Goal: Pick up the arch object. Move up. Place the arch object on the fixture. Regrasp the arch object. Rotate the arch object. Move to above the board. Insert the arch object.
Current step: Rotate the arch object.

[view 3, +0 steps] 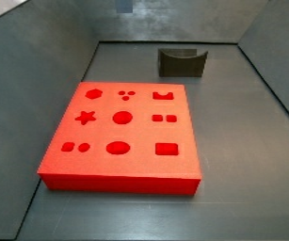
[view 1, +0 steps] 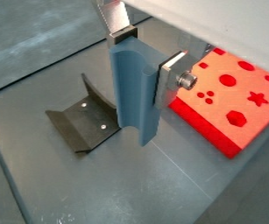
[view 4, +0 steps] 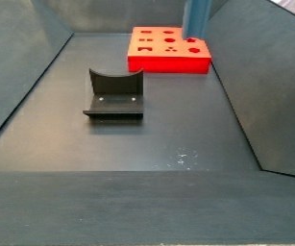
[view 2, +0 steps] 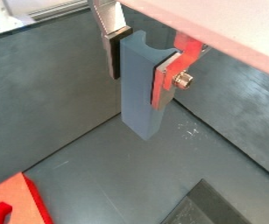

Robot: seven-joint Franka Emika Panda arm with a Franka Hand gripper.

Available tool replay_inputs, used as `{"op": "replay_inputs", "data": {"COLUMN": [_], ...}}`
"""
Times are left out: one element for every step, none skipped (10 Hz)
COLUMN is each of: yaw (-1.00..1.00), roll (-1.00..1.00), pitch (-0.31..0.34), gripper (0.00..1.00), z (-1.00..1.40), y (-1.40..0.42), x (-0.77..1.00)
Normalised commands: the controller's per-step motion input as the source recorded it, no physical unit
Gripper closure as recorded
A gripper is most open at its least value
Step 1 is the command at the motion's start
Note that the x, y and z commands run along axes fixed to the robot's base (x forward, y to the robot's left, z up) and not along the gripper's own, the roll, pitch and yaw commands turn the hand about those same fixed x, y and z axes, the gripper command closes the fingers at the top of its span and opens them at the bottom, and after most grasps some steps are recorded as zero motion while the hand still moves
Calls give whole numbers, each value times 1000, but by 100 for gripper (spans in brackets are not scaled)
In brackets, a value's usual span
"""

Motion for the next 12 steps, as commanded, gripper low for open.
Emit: {"op": "replay_inputs", "data": {"yaw": [-254,-157,-117,-93,-79,-70,-65,-62,-55,-52,-47,-43], "roll": [-145,-145,-143,-142,-143,-144,-144,-145,-146,-146,-148,-149], "pitch": [79,78,58,24,0,-32,-43,-44,-39,-38,-41,-44], "gripper": [100,100,100,100,100,100,100,100,100,100,100,100], "z": [11,-1000,-1000,-1000,-1000,-1000,-1000,-1000,-1000,-1000,-1000,-1000], "y": [15,0,1,3,4,7,9,11,16,18,22,25], "x": [9,0,9,18,15,14,14,16,21,24,25,25]}}
